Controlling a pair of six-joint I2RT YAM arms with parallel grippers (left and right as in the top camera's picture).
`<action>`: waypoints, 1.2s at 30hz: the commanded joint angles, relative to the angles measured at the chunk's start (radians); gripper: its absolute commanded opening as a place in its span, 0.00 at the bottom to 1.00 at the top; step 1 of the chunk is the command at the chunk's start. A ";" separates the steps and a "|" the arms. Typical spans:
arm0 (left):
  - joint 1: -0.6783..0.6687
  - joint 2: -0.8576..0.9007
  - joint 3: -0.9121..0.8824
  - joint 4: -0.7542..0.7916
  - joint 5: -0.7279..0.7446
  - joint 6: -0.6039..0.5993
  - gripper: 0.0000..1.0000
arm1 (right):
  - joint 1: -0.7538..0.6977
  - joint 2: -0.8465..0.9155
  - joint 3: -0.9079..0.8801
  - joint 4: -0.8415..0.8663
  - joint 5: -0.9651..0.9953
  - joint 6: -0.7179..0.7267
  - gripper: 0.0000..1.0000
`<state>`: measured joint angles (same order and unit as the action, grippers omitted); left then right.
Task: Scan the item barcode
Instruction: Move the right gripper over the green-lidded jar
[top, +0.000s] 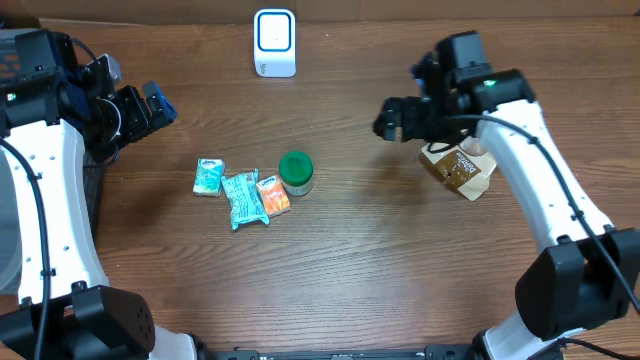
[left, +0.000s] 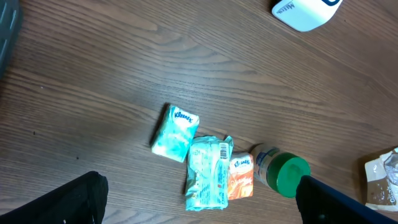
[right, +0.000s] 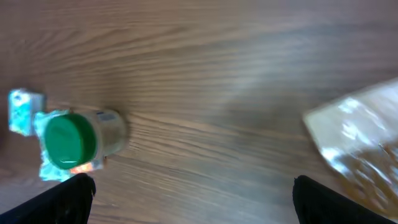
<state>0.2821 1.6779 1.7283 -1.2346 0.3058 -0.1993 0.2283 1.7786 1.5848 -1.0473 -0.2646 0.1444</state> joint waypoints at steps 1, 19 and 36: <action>-0.002 0.003 0.002 0.001 -0.002 0.013 1.00 | 0.067 -0.006 0.019 0.035 0.002 -0.042 1.00; -0.002 0.003 0.002 0.001 -0.002 0.013 1.00 | 0.226 0.053 0.144 -0.006 0.194 0.014 0.96; -0.002 0.003 0.002 0.001 -0.002 0.013 0.99 | 0.440 0.248 0.334 -0.048 0.414 -0.127 0.99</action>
<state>0.2821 1.6779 1.7283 -1.2343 0.3058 -0.1993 0.6594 1.9976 1.9011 -1.1080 0.1104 0.0502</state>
